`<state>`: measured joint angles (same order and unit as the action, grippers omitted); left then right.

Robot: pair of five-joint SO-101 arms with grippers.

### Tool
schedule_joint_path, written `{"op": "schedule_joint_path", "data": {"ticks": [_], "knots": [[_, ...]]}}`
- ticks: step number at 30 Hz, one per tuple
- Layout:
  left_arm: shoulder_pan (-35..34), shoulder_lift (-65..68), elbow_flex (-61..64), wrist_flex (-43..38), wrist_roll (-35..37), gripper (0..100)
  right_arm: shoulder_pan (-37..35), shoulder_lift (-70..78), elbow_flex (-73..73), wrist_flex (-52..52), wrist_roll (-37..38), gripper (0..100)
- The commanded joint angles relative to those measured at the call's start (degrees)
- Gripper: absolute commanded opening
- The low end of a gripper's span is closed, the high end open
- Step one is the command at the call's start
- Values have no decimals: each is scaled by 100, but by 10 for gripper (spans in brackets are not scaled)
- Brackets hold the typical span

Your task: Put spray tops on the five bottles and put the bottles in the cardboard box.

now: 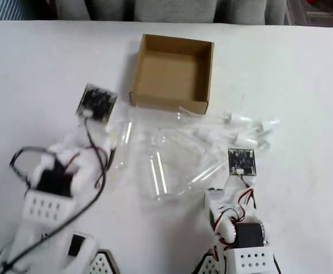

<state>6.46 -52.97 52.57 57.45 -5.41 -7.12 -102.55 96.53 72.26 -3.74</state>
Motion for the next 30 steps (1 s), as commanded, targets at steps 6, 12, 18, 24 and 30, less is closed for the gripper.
{"op": "schedule_joint_path", "data": {"ticks": [6, 12, 18, 24, 30], "knots": [[-127, 2607, -1336, -668, 1644, 299, 57, -57, 35, 31, 0, 17], [-488, 4110, -1626, -1345, 1319, 279, 57, -57, 35, 31, 0, 17], [-558, 5481, -2207, -1319, 1266, 279, 57, -57, 35, 31, 0, 17], [-462, 5947, -2242, -1319, 1266, 256, 57, -57, 35, 31, 0, 17], [-462, 5842, -2277, -914, 1257, 20, 57, -57, 35, 31, 0, 17]]}}
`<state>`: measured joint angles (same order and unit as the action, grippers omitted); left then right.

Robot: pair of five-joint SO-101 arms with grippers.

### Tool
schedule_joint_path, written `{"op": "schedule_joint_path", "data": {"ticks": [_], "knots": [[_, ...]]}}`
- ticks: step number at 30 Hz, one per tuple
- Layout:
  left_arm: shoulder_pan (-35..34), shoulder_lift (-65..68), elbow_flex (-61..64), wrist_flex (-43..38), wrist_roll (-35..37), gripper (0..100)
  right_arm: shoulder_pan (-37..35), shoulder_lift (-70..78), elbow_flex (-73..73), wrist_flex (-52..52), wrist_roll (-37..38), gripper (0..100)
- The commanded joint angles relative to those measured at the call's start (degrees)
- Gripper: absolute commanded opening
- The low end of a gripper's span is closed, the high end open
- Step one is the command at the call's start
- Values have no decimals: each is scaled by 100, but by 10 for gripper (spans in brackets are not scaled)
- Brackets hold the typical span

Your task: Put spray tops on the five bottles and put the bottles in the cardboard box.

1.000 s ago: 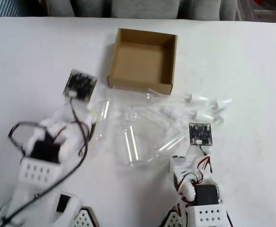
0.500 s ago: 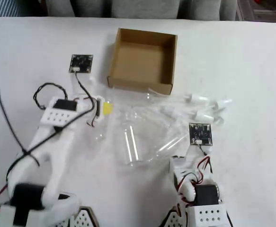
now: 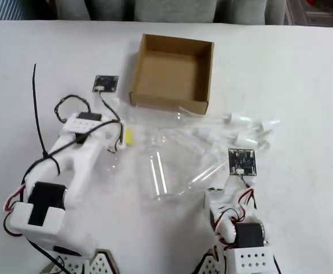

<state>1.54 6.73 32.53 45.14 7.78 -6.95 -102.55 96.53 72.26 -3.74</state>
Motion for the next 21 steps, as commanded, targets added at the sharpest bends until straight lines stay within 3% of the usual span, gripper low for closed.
{"op": "schedule_joint_path", "data": {"ticks": [1, 7, 13, 15, 18, 21], "knots": [[31, -127, -281, 440, -62, 53, 40, -57, 35, 31, 0, 17], [92, -752, -237, 1319, -299, 22, 40, -57, 35, 31, 0, 17], [462, -1490, -211, 1987, -3314, 31, 40, -57, 35, 31, 0, 17], [602, -1490, -97, 1943, -3868, 32, 40, -57, 35, 31, 0, 17], [760, -1490, 193, 1723, -3912, 79, 40, -57, 35, 31, 0, 17], [787, -1490, 396, 1609, -3903, 199, 40, -57, 35, 31, 0, 17]]}}
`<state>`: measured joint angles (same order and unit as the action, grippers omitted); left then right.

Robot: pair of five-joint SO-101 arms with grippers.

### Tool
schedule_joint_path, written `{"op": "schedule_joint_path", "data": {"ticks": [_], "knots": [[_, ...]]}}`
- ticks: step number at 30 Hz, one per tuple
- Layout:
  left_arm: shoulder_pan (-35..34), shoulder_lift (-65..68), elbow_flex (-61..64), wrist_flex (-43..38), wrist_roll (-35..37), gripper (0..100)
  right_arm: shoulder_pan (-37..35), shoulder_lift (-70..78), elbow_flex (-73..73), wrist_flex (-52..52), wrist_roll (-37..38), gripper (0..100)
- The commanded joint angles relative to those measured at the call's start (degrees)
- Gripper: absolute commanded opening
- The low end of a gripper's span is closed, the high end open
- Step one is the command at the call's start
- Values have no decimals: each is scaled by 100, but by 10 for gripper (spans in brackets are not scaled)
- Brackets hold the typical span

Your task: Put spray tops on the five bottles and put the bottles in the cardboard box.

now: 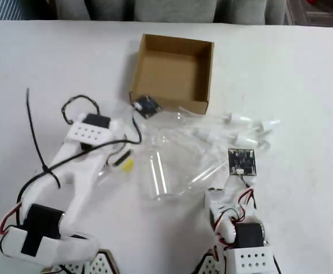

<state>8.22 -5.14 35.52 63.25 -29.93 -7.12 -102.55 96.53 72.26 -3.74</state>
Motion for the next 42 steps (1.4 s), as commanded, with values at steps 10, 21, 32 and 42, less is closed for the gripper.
{"op": "schedule_joint_path", "data": {"ticks": [10, 21, 32, 42], "knots": [[119, -347, 44, -246, 519, 395, 57, -57, 35, 31, 0, 17], [119, -2352, -352, 1257, 905, 391, 57, -57, 35, 31, 0, 17], [1437, -5007, 1952, 1512, 879, 168, 57, -57, 35, 31, 0, 17], [1314, -4365, 2673, 1284, 589, 20, 57, -57, 35, 31, 0, 17]]}}
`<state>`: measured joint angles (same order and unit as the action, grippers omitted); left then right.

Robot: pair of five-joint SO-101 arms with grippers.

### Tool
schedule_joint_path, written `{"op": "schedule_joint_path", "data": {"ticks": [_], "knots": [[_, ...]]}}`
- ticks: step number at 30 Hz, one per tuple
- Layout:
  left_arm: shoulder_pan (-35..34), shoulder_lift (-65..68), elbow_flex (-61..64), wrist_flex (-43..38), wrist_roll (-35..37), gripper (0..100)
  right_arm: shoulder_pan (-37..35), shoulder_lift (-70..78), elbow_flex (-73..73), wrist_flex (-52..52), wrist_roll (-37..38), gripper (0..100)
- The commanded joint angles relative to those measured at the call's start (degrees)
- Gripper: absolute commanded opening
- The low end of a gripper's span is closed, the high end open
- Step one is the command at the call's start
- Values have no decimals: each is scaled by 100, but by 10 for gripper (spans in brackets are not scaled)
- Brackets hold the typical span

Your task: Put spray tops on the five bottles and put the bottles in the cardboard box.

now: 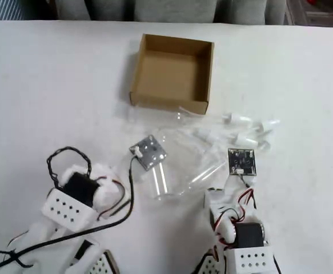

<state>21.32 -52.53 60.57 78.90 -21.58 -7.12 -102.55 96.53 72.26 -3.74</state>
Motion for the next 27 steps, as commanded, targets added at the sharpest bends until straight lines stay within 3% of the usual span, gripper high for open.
{"op": "schedule_joint_path", "data": {"ticks": [1, 9, 18, 27], "knots": [[13, 585, 273, -378, -334, 21, 57, -57, 35, 31, 0, 17], [-110, 1921, 334, -985, -404, 21, 57, -57, 35, 31, 0, 17], [-1956, 1982, 185, -1029, -721, 22, 57, -57, 35, 31, 0, 17], [-2668, 1991, 176, -1327, -800, 22, 57, -57, 35, 31, 0, 17]]}}
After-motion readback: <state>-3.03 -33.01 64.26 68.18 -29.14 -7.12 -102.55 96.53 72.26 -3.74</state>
